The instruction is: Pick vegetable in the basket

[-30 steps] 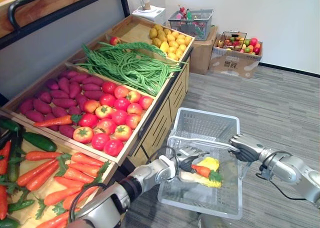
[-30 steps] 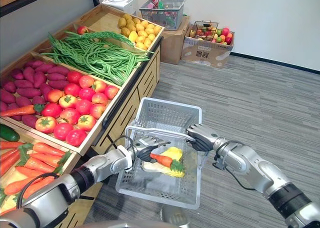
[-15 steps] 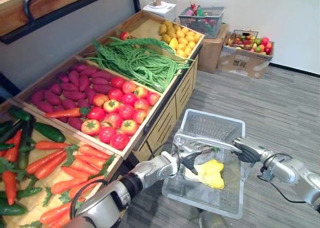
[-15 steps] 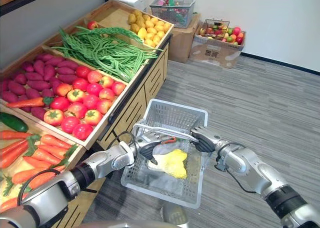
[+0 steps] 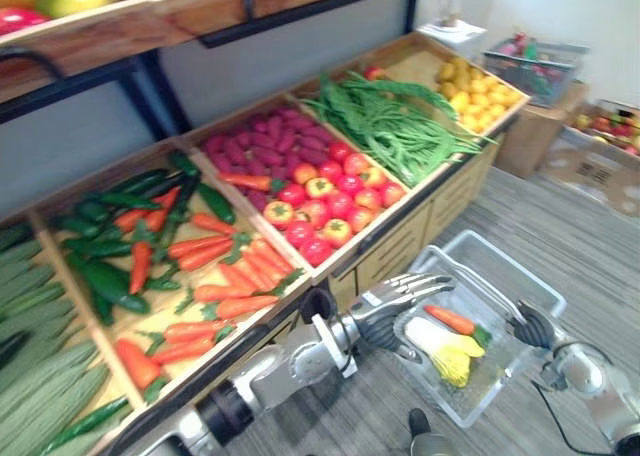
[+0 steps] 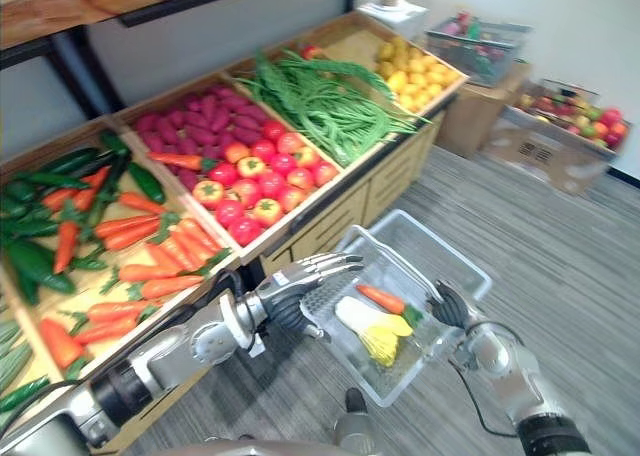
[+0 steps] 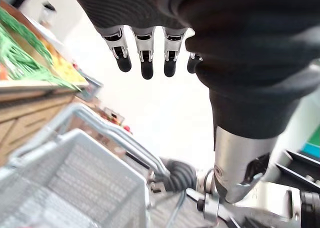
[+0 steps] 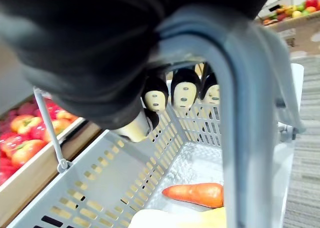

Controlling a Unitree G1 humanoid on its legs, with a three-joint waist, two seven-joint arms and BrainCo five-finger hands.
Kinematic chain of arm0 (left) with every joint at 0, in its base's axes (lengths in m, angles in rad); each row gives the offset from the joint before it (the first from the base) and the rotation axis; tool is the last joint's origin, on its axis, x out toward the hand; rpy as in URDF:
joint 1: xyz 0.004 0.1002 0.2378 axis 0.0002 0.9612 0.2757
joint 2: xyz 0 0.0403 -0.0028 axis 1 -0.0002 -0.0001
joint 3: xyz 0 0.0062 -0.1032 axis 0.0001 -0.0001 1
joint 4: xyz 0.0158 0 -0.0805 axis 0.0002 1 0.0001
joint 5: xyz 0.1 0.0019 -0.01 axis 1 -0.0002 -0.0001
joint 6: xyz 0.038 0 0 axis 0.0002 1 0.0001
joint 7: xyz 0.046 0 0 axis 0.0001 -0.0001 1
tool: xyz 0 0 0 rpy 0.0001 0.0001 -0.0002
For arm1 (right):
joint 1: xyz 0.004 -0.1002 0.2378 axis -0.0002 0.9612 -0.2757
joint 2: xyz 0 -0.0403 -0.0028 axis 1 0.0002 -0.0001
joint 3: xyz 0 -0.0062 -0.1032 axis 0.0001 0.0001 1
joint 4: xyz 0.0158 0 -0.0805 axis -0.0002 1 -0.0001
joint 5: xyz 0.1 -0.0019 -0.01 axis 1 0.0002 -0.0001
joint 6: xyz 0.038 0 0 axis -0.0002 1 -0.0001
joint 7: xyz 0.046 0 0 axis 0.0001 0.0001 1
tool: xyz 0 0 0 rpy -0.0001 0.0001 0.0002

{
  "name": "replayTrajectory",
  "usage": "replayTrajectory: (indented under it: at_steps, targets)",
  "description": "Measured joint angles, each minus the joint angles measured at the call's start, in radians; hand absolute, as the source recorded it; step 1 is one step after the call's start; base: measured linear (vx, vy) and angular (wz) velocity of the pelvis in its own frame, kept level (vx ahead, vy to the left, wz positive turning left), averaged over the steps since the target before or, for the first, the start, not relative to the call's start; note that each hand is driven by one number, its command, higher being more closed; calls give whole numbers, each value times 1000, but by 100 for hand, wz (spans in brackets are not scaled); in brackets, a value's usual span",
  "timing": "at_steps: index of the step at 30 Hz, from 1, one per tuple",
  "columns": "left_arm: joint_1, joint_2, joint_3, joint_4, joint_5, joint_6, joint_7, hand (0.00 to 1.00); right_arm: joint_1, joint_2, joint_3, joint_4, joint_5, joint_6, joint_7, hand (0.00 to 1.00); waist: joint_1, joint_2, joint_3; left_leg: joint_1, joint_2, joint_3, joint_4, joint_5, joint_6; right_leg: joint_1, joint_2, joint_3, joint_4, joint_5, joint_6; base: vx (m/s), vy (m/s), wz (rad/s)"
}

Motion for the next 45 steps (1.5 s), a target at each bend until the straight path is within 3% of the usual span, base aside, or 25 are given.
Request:
replayTrajectory:
  at_steps: [3, 10, 13, 18, 23, 27, 31, 36, 40, 45]
  targets:
    - [101, 33, 112, -81, -48, -2, 0, 0, 5, 111, -139, 143, 4, 51, -61, 100, 18, -15, -12, -16, -42, -94, -76, 60, 13, 34, -24, -95, -24, -2, -2, 19, -21, 93]
    - [291, 6, 376, -207, -49, 0, 23, 0, 0, 232, -355, 413, 96, 81, -165, 100, 34, -22, -46, -13, -119, -276, -273, 204, 36, 80, -52, -277, -30, -25, -9, 16, -4, 83]
    - [368, -87, 521, -214, -65, 14, 61, 0, -1, 274, -434, 509, 159, 107, -196, 100, 56, -27, -50, -14, -125, -335, -296, 228, 37, 101, -52, -334, -27, -40, -24, -1, 8, 60]
    - [490, -273, 754, -154, -119, 55, 125, 0, 29, 329, -517, 573, 202, 128, -238, 100, 62, -17, -74, -27, -140, -424, -300, 236, 31, 131, -58, -406, -22, -77, -31, -25, 10, 47]
    - [501, -413, 1006, 81, -124, 127, 235, 0, 71, 404, -574, 597, 292, 132, -287, 100, 77, -10, -96, -53, -147, -498, -300, 241, 29, 141, -54, -468, -25, -89, -26, 20, 2, 32]
    - [502, -477, 1168, 271, -126, 171, 319, 0, 102, 479, -605, 603, 307, 134, -299, 100, 79, -26, -103, -47, -147, -536, -300, 247, 26, 173, -49, -511, -25, -103, -34, 62, -17, 29]
    - [499, -508, 1267, 458, -217, 225, 359, 0, 109, 535, -604, 594, 306, 134, -299, 100, 78, -32, -107, -44, -144, -544, -300, 245, 25, 184, -44, -523, -27, -105, -37, 64, -19, 8]
    - [499, -522, 1351, 775, -328, 254, 340, 0, 102, 562, -602, 565, 295, 138, -299, 100, 76, -46, -105, -28, -143, -534, -301, 233, 22, 199, -42, -515, -36, -108, -39, 41, -3, -7]
    - [499, -523, 1340, 1006, -361, 279, 257, 0, 86, 562, -597, 574, 290, 138, -298, 100, 73, -45, -105, -15, -141, -517, -301, 220, 21, 200, -43, -495, -41, -119, -35, 31, 1, -12]
    - [496, -509, 1302, 1048, -360, 279, 198, 0, 75, 553, -563, 614, 262, 137, -297, 100, 72, -45, -104, -12, -138, -514, -301, 217, 14, 201, -40, -490, -40, -124, -36, 48, -9, -3]
